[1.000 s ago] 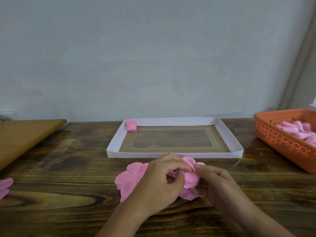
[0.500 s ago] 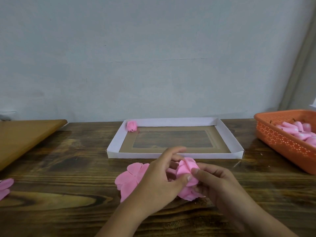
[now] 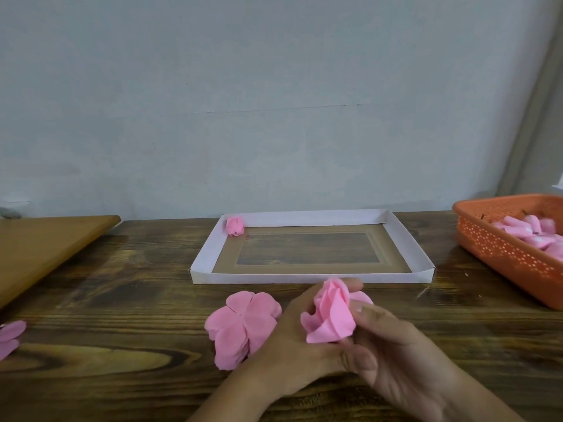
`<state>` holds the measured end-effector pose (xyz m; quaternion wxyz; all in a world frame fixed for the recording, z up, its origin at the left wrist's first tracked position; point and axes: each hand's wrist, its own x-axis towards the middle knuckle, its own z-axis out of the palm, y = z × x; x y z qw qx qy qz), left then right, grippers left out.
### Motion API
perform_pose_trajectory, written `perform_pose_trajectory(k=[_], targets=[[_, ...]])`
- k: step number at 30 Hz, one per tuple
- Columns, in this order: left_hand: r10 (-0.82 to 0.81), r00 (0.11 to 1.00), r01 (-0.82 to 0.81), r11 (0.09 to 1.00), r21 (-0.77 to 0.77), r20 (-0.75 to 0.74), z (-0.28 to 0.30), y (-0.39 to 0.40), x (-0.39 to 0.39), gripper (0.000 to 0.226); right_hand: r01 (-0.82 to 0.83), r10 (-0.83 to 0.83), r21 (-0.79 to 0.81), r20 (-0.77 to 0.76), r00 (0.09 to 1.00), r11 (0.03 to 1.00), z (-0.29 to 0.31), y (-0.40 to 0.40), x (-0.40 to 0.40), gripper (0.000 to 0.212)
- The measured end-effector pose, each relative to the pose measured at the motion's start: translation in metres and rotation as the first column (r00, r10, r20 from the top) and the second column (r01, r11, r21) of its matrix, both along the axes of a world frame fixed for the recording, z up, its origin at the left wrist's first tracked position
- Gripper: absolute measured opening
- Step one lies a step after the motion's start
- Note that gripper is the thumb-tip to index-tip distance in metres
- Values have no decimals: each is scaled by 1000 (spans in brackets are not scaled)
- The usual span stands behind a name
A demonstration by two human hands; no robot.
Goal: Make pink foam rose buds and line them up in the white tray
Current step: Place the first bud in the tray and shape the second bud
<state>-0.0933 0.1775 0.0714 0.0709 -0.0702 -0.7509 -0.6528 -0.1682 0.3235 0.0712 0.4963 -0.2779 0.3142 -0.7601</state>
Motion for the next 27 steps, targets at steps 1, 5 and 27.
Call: perform_pose_trajectory(k=[1,5,27], targets=[[18,1000,-18,999,34,-15,-1,0,0,57,-9,9,-9,7,1000,1000,-1,-1,1,42],[52,996,-39,987,159,-73,-1,5,-1,31,-9,10,36,-8,1000,999,-6,-3,2,40],[69,992,-116,834,539,106,-1,10,-6,26,718,-338,19,-873,351,695,-19,-8,22,36]])
